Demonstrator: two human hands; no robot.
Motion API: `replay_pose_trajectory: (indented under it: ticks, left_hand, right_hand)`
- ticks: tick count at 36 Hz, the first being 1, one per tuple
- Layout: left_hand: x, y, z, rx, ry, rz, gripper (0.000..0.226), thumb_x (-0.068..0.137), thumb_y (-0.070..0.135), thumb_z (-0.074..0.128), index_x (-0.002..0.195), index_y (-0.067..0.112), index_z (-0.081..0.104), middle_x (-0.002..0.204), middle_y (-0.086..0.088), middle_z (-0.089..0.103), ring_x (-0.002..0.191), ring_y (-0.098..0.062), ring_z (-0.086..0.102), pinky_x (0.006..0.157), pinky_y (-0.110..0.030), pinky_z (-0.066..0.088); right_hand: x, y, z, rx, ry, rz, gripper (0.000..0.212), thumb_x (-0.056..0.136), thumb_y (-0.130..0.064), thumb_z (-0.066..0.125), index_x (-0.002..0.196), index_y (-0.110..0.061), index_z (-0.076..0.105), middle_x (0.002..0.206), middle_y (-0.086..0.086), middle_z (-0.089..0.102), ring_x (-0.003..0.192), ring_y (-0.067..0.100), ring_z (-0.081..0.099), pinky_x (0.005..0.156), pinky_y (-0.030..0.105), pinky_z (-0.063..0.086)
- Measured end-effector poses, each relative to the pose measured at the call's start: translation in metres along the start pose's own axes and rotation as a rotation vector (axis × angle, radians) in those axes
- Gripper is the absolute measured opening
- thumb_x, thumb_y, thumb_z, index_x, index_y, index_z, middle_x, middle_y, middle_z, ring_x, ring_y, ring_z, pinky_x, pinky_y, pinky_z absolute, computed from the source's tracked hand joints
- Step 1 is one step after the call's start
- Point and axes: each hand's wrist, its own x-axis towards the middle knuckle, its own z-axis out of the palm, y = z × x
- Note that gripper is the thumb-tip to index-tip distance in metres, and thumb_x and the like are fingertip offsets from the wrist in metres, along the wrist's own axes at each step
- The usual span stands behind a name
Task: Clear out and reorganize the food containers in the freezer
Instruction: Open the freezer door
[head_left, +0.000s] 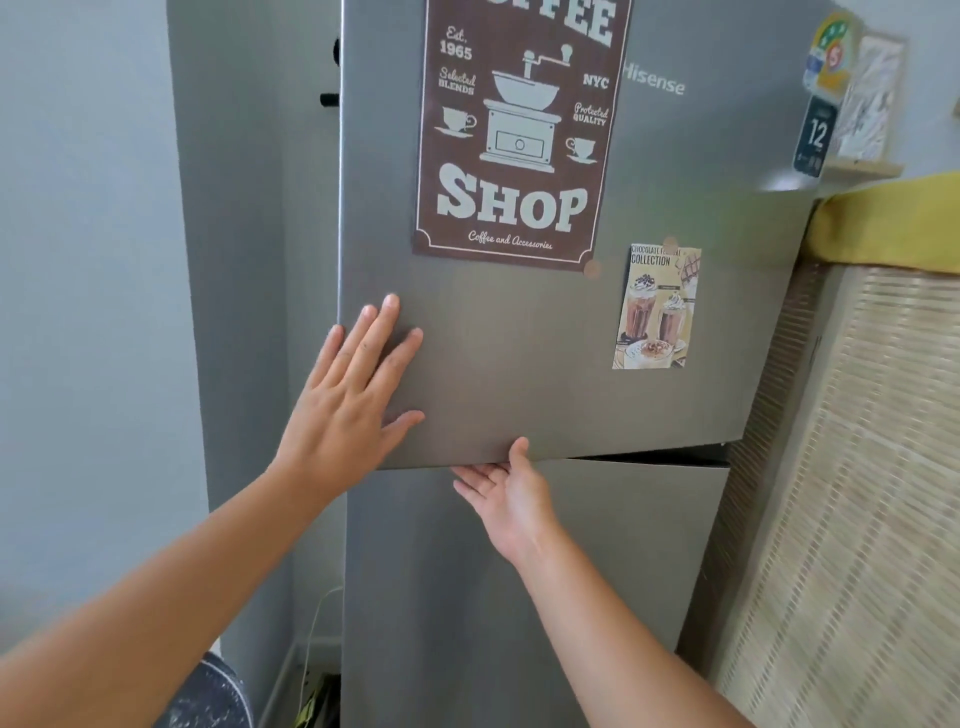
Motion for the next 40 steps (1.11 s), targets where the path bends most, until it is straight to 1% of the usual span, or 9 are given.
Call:
replay_pose_trajectory:
  ticks: [6,11,15,18,21,24,30,35,40]
  left_hand:
    - [-0.017,0.020,-0.050,-0.143,0.217,-0.110,0.083,0.079,0.055,0.056,0.145,0.014,0.026,0.156,-0.013,0.010,0.146,-0.025,0.005,0.119,-0.040,0.005]
    - [-0.023,0.039,-0.088,-0.382,0.220,-0.141,0.082,0.082,0.046,0.056,0.145,0.007,0.020,0.156,-0.020,0.009,0.146,-0.032,0.008,0.116,-0.055,0.013]
    - [-0.023,0.053,-0.108,-0.518,0.133,-0.195,0.079,0.085,0.042,0.048,0.148,0.005,0.016,0.158,-0.013,0.009,0.146,-0.025,0.007,0.112,-0.059,0.018]
    - [-0.023,0.069,-0.115,-0.576,0.064,-0.187,0.078,0.086,0.045,0.046,0.149,0.011,0.014,0.159,-0.006,0.009,0.146,-0.018,0.007,0.116,-0.051,0.018]
    - [-0.024,0.089,-0.122,-0.698,0.028,-0.155,0.078,0.087,0.050,0.045,0.149,0.015,0.014,0.158,0.003,0.012,0.146,-0.010,0.009,0.116,-0.020,0.013]
    - [-0.024,0.114,-0.128,-0.815,0.028,-0.103,0.076,0.089,0.057,0.041,0.148,0.017,0.015,0.156,0.014,0.013,0.145,-0.010,0.012,0.114,-0.016,0.013]
    - [-0.025,0.159,-0.133,-1.080,-0.065,-0.182,0.085,0.082,0.067,0.044,0.149,0.023,0.016,0.155,0.016,0.020,0.142,-0.003,0.018,0.116,-0.024,0.019]
    - [-0.028,0.186,-0.127,-1.177,-0.103,-0.217,0.077,0.083,0.059,0.044,0.148,0.026,0.020,0.152,0.021,0.023,0.140,0.003,0.019,0.113,-0.016,0.021]
    - [-0.029,0.210,-0.120,-1.222,-0.113,-0.179,0.072,0.085,0.056,0.044,0.146,0.024,0.024,0.153,0.014,0.027,0.141,-0.004,0.022,0.116,-0.035,0.023]
  right_hand:
    - [-0.067,-0.016,-0.013,-0.201,0.156,-0.062,0.026,0.099,-0.032,0.044,0.111,-0.011,0.055,0.099,0.011,0.065,0.086,0.023,0.066,0.082,0.037,0.048]
    - [-0.138,-0.019,-0.011,-0.381,0.305,-0.317,0.063,0.091,-0.024,0.059,0.144,-0.028,0.026,0.139,-0.010,0.037,0.123,0.010,0.040,0.103,0.030,0.029]
    - [-0.187,-0.025,-0.002,-0.723,0.222,-0.716,0.061,0.090,-0.021,0.060,0.136,-0.043,0.028,0.155,-0.014,0.017,0.139,-0.003,0.018,0.116,0.025,0.016]
    - [-0.218,-0.041,0.009,-0.945,0.084,-0.998,0.057,0.092,-0.026,0.057,0.137,-0.045,0.026,0.157,-0.016,0.007,0.142,-0.005,0.007,0.117,0.025,0.013]
    - [-0.245,-0.057,0.019,-1.110,-0.029,-1.214,0.058,0.093,-0.031,0.052,0.145,-0.029,0.026,0.159,-0.003,0.007,0.146,0.010,0.007,0.117,0.044,0.017]
    - [-0.262,-0.068,0.019,-1.253,-0.084,-1.374,0.058,0.094,-0.026,0.050,0.146,-0.017,0.025,0.158,0.010,0.012,0.147,0.022,0.011,0.113,0.057,0.021]
    - [-0.279,-0.090,-0.010,-1.438,0.063,-1.451,0.060,0.092,-0.015,0.056,0.144,-0.017,0.025,0.156,0.009,0.013,0.146,0.023,0.016,0.112,0.055,0.023]
    - [-0.299,-0.110,-0.042,-1.459,0.081,-1.390,0.061,0.094,-0.025,0.050,0.146,-0.020,0.021,0.158,0.004,0.014,0.145,0.020,0.017,0.109,0.058,0.028]
    - [-0.320,-0.123,-0.067,-1.476,0.146,-1.398,0.059,0.096,-0.026,0.044,0.149,-0.025,0.017,0.159,-0.001,0.013,0.145,0.017,0.017,0.111,0.054,0.026]
